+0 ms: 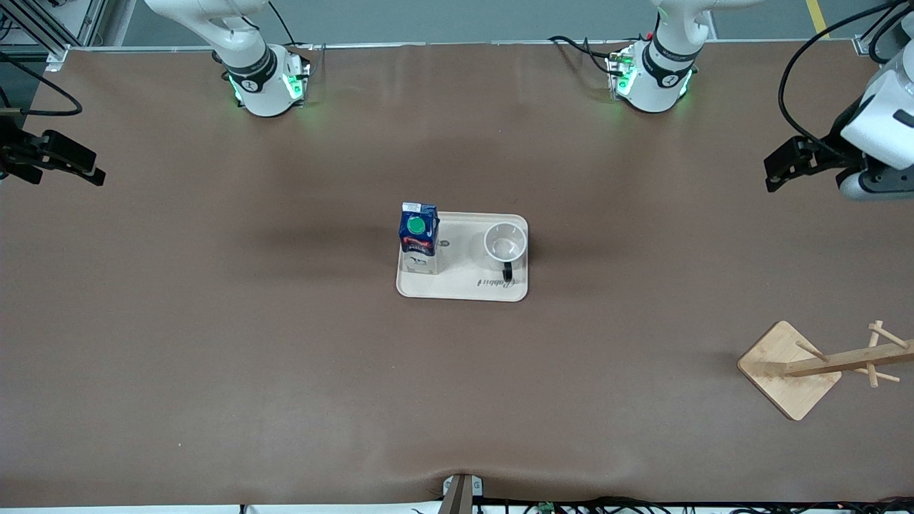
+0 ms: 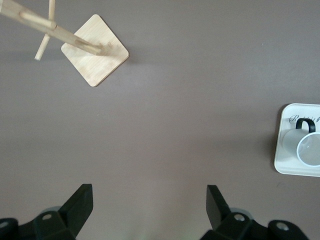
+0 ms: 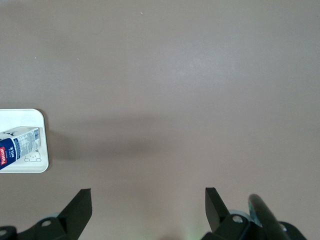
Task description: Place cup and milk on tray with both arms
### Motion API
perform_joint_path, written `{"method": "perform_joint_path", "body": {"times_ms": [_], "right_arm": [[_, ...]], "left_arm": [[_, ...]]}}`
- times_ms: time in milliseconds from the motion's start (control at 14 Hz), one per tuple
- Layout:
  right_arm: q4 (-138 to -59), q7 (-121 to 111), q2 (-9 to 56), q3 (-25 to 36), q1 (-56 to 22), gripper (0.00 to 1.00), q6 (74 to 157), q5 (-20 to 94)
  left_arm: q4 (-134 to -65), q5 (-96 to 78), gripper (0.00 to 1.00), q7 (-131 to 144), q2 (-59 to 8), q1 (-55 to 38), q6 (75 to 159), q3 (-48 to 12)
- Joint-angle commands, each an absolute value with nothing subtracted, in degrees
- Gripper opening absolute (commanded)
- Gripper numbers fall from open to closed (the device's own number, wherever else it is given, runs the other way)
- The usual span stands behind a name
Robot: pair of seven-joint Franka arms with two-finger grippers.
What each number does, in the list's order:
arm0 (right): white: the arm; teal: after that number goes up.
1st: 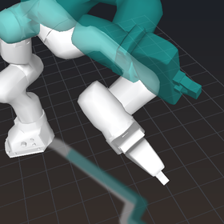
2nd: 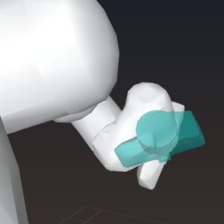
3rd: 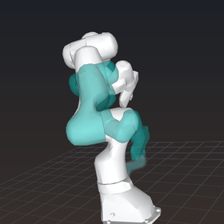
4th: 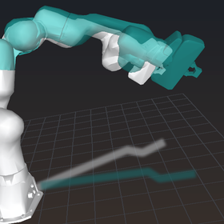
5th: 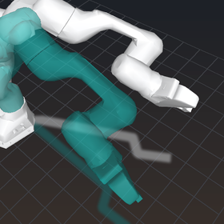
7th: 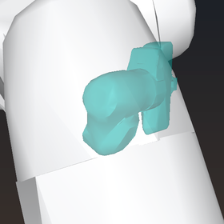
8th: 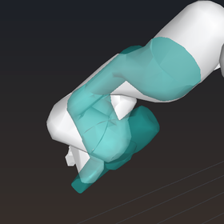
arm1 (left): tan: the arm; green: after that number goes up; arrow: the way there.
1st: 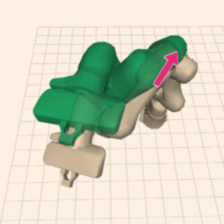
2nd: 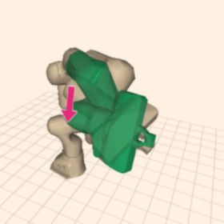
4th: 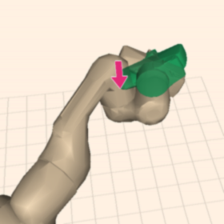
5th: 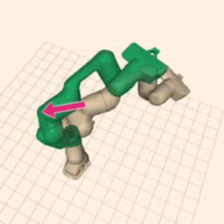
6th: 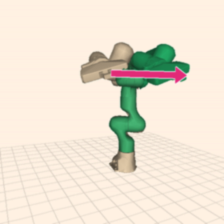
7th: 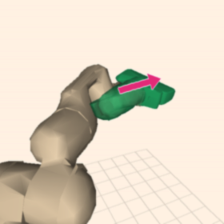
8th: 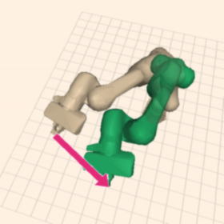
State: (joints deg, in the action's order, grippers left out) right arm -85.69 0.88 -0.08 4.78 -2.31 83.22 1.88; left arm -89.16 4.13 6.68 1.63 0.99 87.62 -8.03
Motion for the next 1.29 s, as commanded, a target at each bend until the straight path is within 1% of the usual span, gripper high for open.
{"method": "perform_joint_path", "body": {"times_ms": [0, 357, 929, 1214], "right_arm": [[-84.29, 1.58, 0.53, 4.04, -1.32, 1.0, 82.18, 0.97], [-84.29, 1.58, 0.53, 4.13, -1.32, 1.0, 82.27, 0.97], [-84.2, 1.58, 0.53, 4.04, -1.49, 1.0, 82.62, 1.58], [-84.11, 1.58, 0.53, 4.04, -1.58, 1.0, 82.88, 1.58]], "left_arm": [[-95.53, 2.55, 1.0, 5.8, 7.2, 0.53, 89.74, -7.03], [-96.86, 0.97, 1.0, 5.71, 8.88, 0.7, 89.39, -7.12], [-94.05, 0.88, 1.0, 5.89, 7.65, 0.88, 88.33, -7.03], [-92.46, 0.88, 1.0, 5.8, 6.15, 0.79, 85.96, -7.12]]}}
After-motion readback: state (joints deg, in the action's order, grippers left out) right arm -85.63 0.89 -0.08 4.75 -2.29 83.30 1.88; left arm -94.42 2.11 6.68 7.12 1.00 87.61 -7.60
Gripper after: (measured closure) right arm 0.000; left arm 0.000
